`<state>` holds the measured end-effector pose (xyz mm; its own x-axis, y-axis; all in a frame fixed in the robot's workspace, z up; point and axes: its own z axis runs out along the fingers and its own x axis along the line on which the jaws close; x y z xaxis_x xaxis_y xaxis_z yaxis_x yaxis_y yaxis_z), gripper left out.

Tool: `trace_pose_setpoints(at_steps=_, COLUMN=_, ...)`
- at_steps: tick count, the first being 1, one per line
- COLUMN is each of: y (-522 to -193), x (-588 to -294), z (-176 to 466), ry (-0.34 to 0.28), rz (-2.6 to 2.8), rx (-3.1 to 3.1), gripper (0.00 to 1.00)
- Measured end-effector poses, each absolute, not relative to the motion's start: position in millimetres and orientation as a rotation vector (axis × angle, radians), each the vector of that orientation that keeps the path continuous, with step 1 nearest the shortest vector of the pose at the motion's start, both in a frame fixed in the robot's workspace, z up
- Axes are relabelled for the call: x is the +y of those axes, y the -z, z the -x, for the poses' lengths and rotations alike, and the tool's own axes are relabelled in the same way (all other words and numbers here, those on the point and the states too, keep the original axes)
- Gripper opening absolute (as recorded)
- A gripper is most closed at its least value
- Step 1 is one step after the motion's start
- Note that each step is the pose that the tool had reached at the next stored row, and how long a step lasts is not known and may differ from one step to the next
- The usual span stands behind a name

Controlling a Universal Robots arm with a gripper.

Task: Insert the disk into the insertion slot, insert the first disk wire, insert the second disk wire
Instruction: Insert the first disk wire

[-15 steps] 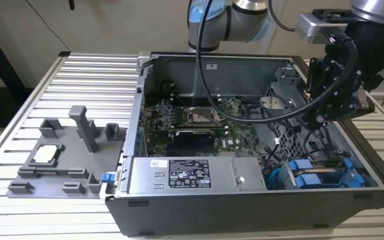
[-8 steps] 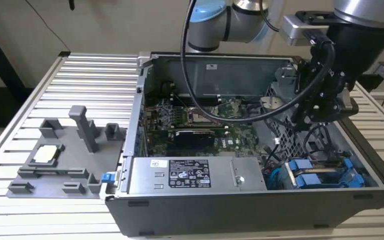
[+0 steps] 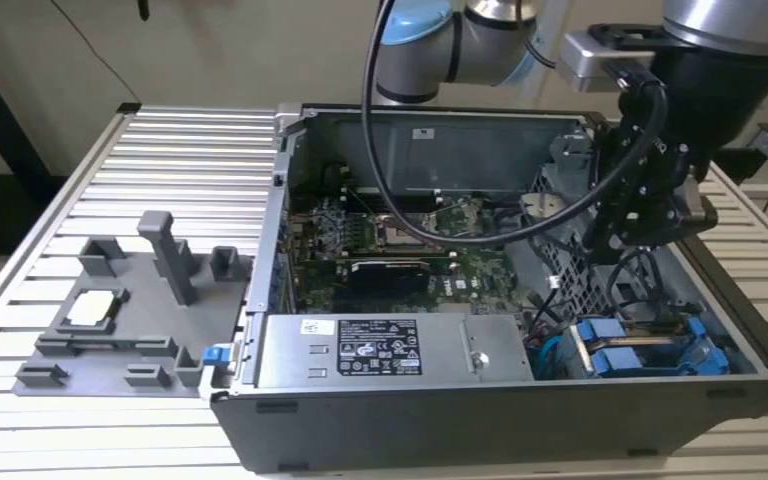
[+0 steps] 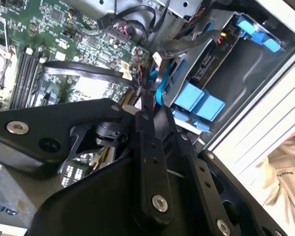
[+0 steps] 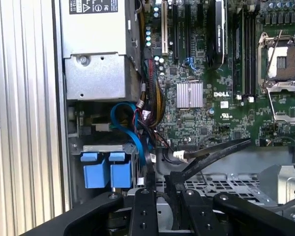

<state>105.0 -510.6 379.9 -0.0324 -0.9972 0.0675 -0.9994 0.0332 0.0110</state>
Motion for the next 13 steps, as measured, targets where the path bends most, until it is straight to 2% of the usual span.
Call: trace_pose_setpoints(at_steps=13, y=-369, x=-499, z=-99, ry=-0.129, rz=-2.211, rx=-2.15, gripper=0.26)
